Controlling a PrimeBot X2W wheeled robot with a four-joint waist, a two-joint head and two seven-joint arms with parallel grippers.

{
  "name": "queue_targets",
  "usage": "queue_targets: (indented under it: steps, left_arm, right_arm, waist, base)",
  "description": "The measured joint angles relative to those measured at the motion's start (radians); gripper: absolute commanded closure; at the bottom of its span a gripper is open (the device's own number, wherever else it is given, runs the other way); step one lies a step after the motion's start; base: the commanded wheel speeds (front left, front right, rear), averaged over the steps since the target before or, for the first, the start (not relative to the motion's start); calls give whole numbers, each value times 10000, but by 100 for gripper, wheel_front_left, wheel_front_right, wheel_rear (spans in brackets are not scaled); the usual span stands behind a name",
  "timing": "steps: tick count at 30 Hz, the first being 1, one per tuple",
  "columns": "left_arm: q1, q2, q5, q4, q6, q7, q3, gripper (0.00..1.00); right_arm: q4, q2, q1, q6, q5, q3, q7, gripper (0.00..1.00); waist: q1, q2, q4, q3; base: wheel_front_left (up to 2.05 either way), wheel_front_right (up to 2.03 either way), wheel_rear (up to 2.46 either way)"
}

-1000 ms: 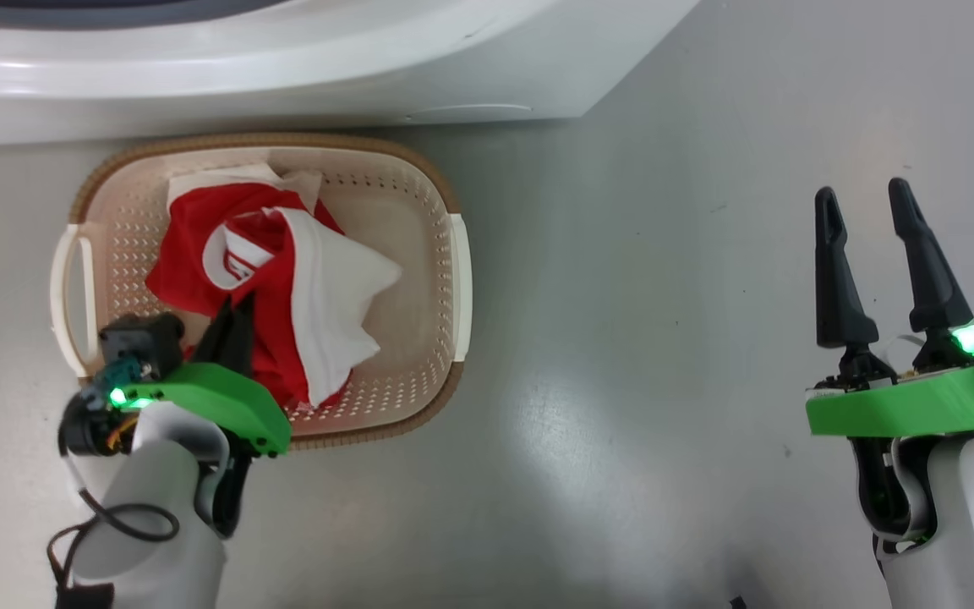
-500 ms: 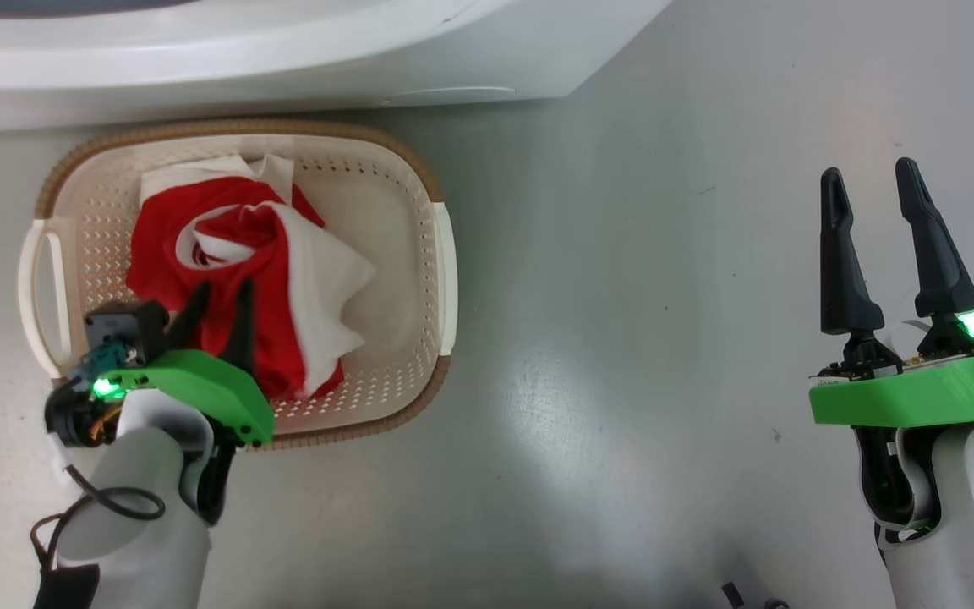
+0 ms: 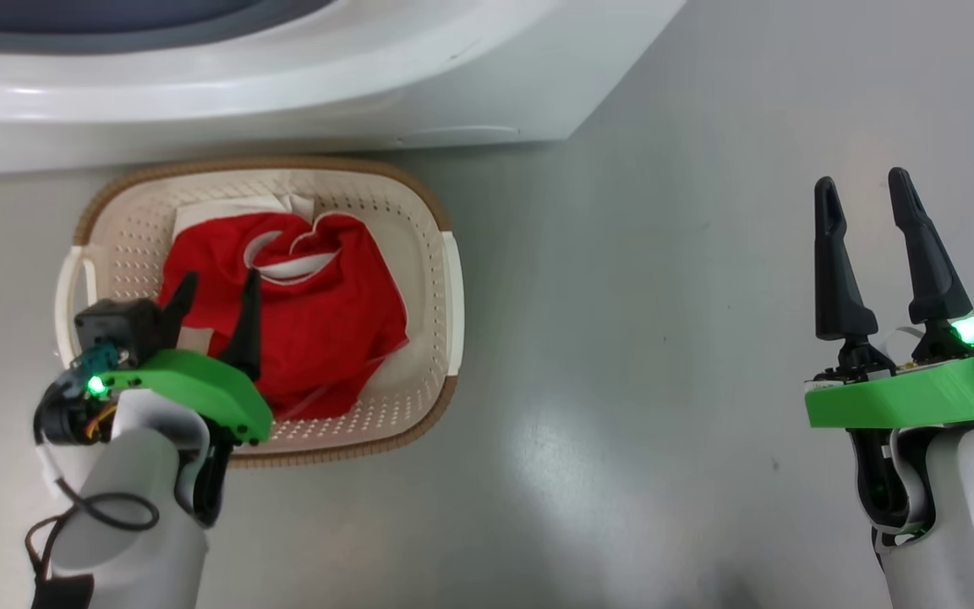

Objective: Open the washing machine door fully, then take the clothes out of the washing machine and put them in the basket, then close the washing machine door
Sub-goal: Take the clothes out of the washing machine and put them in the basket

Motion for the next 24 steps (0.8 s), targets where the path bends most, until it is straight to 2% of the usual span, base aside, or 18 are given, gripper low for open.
queue_targets:
  steps: [24]
  left_arm:
    - [2721,-40,859,-3893,0,0,1154,0]
  right_arm:
    - [525,8,1212,0,-2,52,0,0]
  waist:
    - [0,0,170,-2628]
  base:
    - [0,0,0]
